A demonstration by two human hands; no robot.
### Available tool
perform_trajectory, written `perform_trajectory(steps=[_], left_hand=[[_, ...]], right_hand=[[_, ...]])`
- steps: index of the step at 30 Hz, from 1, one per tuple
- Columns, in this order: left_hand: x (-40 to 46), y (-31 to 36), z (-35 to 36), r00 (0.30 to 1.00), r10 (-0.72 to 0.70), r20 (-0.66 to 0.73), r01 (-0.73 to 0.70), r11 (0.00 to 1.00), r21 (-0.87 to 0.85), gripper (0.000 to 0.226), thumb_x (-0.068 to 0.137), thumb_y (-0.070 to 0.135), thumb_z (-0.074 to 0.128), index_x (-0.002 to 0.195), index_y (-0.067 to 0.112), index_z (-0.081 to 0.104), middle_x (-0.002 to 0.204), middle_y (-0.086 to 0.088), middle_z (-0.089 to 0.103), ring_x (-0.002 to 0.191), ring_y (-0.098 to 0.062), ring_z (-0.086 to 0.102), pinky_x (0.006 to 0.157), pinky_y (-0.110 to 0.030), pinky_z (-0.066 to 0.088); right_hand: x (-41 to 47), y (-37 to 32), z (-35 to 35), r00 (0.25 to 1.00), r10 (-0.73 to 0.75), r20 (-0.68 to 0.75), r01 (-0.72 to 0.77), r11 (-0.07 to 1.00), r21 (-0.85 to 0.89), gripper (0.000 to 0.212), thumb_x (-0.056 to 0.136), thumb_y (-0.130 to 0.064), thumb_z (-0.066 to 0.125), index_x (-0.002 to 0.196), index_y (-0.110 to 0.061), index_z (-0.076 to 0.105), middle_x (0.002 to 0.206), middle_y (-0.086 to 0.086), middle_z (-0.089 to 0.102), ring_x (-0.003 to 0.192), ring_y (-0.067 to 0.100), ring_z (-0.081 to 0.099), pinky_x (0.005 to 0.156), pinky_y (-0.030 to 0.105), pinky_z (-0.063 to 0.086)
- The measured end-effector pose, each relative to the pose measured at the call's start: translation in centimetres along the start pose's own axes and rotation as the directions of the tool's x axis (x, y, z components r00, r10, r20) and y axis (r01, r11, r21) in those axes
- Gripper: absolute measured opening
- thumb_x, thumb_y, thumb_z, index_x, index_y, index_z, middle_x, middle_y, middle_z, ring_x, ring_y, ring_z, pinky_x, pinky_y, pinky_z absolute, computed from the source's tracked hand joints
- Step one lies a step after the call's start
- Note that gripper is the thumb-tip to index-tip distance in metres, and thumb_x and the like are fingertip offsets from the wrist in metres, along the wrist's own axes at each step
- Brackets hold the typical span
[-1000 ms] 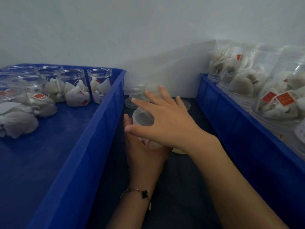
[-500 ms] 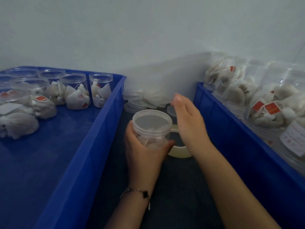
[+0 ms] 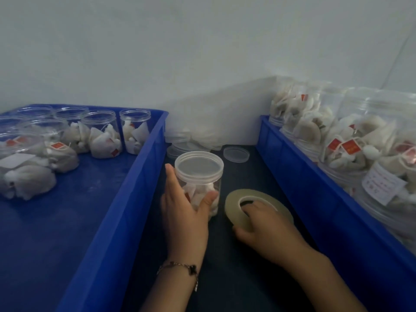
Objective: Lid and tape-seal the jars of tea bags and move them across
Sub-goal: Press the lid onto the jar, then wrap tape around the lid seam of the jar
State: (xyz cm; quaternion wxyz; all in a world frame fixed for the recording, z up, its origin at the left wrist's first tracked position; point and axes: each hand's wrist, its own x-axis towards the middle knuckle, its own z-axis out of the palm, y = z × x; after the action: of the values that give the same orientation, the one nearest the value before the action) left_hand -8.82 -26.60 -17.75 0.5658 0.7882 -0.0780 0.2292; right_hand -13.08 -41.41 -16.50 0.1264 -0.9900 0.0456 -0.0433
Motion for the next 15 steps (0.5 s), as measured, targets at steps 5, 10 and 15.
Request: perform_trajectory(steps=[5, 10, 15], left_hand=[[-0.9, 1.5, -1.0, 0.962, 0.186, -0.202, -0.143, 0.967, 0.21, 0.074, 0.08, 0.039, 0.067, 0.139, 0.006, 0.036, 0.141, -0.019, 0.04, 0.125, -0.027, 0.042, 0.099, -0.033, 0.035], [-2.8, 2.3, -0.4, 0.845, 0.535, 0.019, -0.526, 0.822, 0.218, 0.031, 0.091, 0.031, 0.049, 0.119, 0.016, 0.053, 0.103, 0.005, 0.056, 0.092, -0.005, 0.05, 0.079, -0.039, 0.054], [-3.5, 3.7, 0.3, 0.934, 0.008, 0.357, 0.079, 0.97, -0.23, 0.058, 0.089, 0.04, 0.05, 0.142, 0.039, 0.027, 0.11, 0.043, 0.039, 0.102, 0.027, 0.047, 0.085, 0.0, 0.038]], right_hand=[[-0.6, 0.6, -2.6, 0.978, 0.177, -0.112, -0.135, 0.942, 0.307, 0.026, 0.08, -0.05, 0.053, 0.098, -0.033, 0.048, 0.083, -0.009, 0.056, 0.069, 0.008, 0.058, 0.063, 0.032, 0.051], [-1.1, 0.8, -2.9, 0.921, 0.177, -0.348, -0.011, 0.903, 0.429, 0.018, 0.08, -0.041, 0.062, 0.087, -0.03, 0.05, 0.078, -0.006, 0.058, 0.067, 0.011, 0.058, 0.062, 0.038, 0.054], [-1.3, 1.0, -3.3, 0.917, 0.053, -0.395, 0.087, 0.941, 0.328, 0.024, 0.079, -0.028, 0.064, 0.084, -0.039, 0.043, 0.074, -0.01, 0.054, 0.063, 0.007, 0.054, 0.053, 0.027, 0.047]])
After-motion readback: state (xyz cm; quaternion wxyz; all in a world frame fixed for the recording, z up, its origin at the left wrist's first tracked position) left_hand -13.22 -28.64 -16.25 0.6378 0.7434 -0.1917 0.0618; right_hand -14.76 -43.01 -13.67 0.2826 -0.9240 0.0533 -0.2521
